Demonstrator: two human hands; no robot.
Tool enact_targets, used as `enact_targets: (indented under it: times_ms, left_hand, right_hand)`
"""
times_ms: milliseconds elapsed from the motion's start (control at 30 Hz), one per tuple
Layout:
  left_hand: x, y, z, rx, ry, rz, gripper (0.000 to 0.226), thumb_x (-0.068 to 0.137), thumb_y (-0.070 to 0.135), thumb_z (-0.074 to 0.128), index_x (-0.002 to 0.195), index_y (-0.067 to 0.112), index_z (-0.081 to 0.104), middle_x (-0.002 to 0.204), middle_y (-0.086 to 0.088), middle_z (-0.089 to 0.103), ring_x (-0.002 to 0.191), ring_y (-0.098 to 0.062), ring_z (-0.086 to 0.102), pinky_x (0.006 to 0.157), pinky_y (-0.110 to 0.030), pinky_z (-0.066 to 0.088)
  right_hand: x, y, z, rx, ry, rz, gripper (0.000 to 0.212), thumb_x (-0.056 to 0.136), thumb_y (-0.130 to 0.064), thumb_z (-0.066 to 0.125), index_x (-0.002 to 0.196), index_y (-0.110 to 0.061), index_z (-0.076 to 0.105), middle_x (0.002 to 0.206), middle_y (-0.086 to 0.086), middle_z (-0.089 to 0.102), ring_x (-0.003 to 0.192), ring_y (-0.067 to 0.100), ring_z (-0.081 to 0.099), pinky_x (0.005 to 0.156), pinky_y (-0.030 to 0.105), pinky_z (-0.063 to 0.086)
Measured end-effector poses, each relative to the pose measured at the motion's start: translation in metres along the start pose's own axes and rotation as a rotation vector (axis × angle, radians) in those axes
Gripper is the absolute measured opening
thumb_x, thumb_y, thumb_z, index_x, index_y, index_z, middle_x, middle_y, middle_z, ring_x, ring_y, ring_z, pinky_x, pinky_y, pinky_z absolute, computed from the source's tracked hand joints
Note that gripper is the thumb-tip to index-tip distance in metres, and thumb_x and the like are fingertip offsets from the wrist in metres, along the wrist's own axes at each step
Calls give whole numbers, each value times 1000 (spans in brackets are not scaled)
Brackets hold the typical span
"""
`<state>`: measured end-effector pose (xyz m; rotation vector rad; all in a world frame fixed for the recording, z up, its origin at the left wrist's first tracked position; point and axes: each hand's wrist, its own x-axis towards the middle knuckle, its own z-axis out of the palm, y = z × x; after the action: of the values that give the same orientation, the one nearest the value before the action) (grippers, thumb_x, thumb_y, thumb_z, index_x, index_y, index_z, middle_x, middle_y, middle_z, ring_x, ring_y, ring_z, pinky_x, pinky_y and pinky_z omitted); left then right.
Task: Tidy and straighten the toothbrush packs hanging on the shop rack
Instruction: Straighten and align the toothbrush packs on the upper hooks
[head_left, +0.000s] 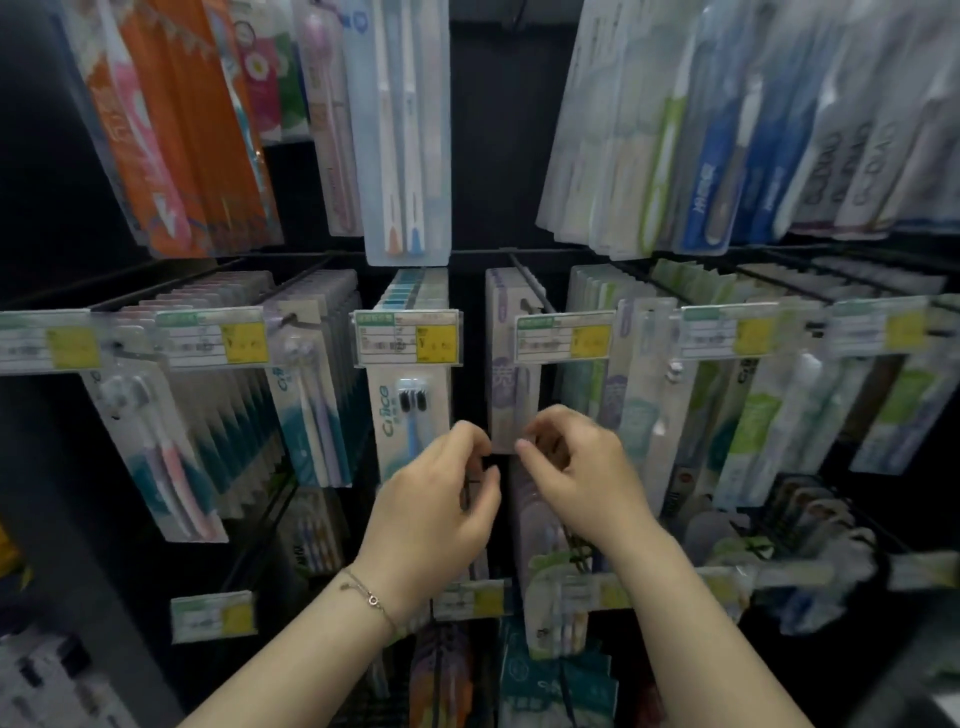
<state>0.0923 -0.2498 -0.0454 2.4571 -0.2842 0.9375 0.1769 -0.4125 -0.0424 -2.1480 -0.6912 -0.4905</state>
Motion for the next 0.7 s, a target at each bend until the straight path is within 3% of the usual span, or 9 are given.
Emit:
enact_targets:
  times_ms: [133,267,400,567,700]
  left_hand:
    - [13,13,10,162,-2,135,16,94,38,44,98,24,51,78,11,54,63,-9,56,49,-34,52]
    - [24,30,26,347,14,220,10,91,28,56,91,20,51,72,7,53,57,-14,55,40,-33,47]
    - [36,45,49,441,-2,233,12,88,26,61,91,17,54,70,4,55,55,-17,56,39,-32,46]
    - [52,58,79,551,-66,168,16,86,26,62,97,14,60,71,0,59,55,-20,59,37,-29,42]
    - [63,60,102,612,-108,17,13,95,23,53,106,17,55,82,0,60,67,-21,61,45,-28,32]
  right_hand:
    - [-5,11,-24,-193,27,-49,12,92,-37,60,98,-26,62,89,-10,62,77,11,58,68,35,52]
    - [-12,24,-48,-282,36,-63,14,93,-37,60,100,-26,62,88,-13,57,75,9,51,67,29,44]
    - [-16,44,-74,-311,35,-63,13,93,-38,58,96,-26,62,87,-10,60,74,11,56,64,32,48]
    - [-17,72,-108,-340,1,14,16,97,-36,51,99,-23,60,92,-5,61,80,16,60,66,34,51]
    - [-9,91,-123,-329,-83,94,15,100,-29,46,105,-17,54,101,3,61,86,22,60,66,32,49]
